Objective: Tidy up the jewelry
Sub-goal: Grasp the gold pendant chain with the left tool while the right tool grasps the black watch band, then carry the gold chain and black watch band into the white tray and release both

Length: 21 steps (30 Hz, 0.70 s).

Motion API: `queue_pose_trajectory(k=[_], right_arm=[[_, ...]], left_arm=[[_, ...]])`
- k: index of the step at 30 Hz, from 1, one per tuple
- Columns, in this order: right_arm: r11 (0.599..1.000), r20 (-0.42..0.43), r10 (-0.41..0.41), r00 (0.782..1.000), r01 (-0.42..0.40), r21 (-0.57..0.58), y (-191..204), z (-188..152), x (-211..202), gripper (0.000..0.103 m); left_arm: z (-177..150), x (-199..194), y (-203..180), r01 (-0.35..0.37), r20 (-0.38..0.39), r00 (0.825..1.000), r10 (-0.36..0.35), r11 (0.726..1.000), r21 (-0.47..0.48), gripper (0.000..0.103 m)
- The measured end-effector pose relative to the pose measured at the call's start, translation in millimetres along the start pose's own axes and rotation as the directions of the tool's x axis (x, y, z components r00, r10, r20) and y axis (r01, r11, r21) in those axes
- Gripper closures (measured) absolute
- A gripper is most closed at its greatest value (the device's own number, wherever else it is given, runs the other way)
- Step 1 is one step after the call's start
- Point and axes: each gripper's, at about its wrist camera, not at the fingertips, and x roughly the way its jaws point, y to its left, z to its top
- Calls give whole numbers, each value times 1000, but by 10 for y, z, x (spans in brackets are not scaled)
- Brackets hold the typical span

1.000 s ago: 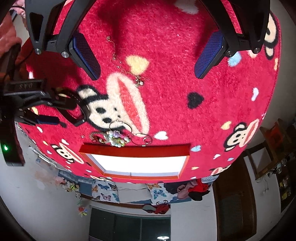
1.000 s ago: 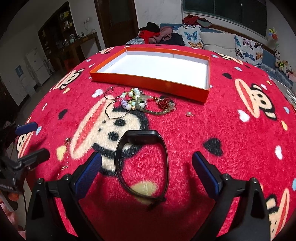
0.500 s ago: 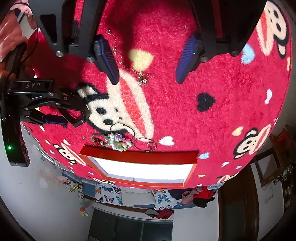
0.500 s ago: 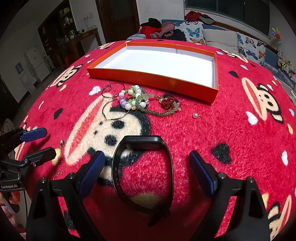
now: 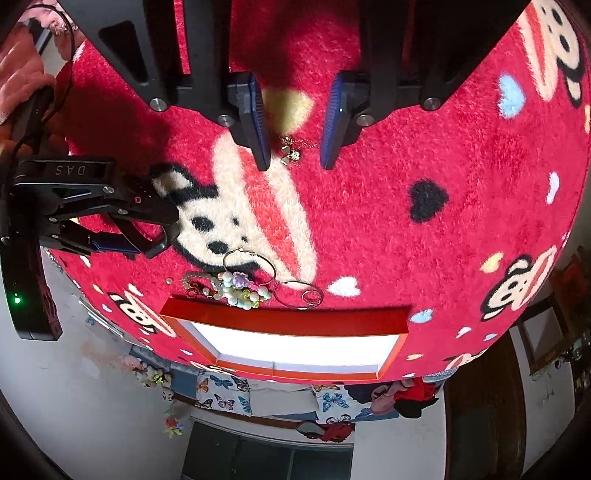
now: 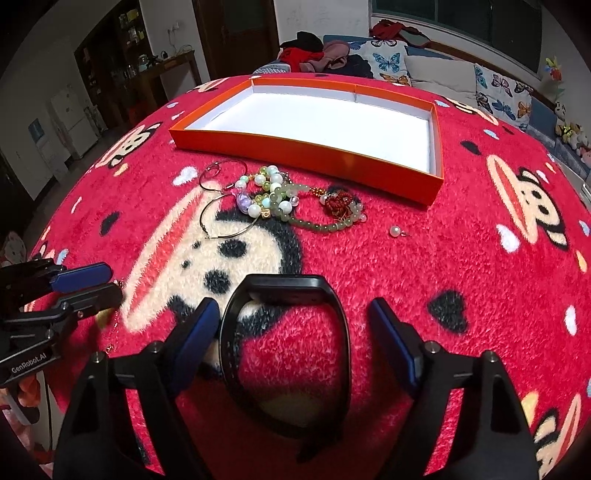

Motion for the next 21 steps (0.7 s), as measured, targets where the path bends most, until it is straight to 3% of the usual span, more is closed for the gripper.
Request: queue_pose_trajectory(k=[11, 16, 21], right_arm=[[1000, 0, -19, 1000, 19, -15, 1, 10, 21, 25], [1000, 3, -19, 1000, 19, -14, 0, 8, 19, 27], [1000, 8, -9, 1000, 9, -16, 1, 8, 4, 35]], left_arm=[[-4, 61, -81, -35, 15, 999, 34, 997, 75, 82], [-23, 72, -154, -62, 26, 998, 59, 991, 120, 91], [-49, 61, -181, -76, 40, 997, 71, 988, 133, 92]])
